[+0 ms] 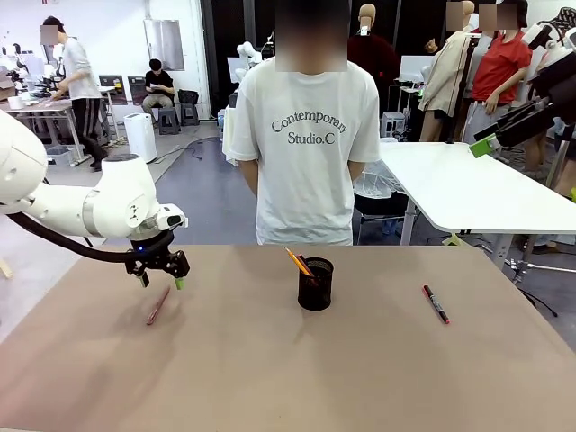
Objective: Place the pens into the pen holder.
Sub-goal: Pick up a writing instrument from the table and place it into the Pen holder.
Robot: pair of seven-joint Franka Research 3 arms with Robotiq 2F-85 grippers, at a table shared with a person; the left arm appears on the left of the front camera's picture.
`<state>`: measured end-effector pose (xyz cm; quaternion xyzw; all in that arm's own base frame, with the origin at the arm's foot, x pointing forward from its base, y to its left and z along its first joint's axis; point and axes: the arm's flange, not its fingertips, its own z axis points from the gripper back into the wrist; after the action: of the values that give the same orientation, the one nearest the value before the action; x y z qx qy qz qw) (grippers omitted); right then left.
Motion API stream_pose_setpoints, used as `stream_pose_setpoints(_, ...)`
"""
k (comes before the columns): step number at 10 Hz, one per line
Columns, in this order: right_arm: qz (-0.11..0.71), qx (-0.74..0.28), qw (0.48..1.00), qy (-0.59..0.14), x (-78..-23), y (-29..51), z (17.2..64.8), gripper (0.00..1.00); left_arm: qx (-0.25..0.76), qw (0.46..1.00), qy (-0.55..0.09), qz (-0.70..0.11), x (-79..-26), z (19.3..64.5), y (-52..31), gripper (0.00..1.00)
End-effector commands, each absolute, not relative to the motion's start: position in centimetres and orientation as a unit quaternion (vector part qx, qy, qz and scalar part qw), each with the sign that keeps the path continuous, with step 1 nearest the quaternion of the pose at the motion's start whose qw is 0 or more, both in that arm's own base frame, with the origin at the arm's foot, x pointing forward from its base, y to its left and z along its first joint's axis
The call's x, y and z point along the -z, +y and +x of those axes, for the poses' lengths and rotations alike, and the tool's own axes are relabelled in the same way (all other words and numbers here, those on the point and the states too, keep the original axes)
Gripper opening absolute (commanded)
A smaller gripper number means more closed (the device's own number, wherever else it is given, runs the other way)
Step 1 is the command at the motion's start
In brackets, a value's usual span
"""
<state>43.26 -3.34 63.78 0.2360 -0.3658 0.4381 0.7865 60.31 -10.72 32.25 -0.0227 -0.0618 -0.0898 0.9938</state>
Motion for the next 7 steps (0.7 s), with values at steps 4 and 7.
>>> stream_pose_setpoints(4,0.239,-0.439,0.783,-0.370,-63.8,-3.2,43.3,1.00,0.101,0.994,-0.045,-0.015,-31.2,61.6,-11.0,1.00)
stream_pose_setpoints(7,0.239,-0.439,0.783,-0.370,-63.8,-3.2,43.3,1.00,0.108,0.993,-0.048,0.006,-30.8,61.8,-11.0,0.71)
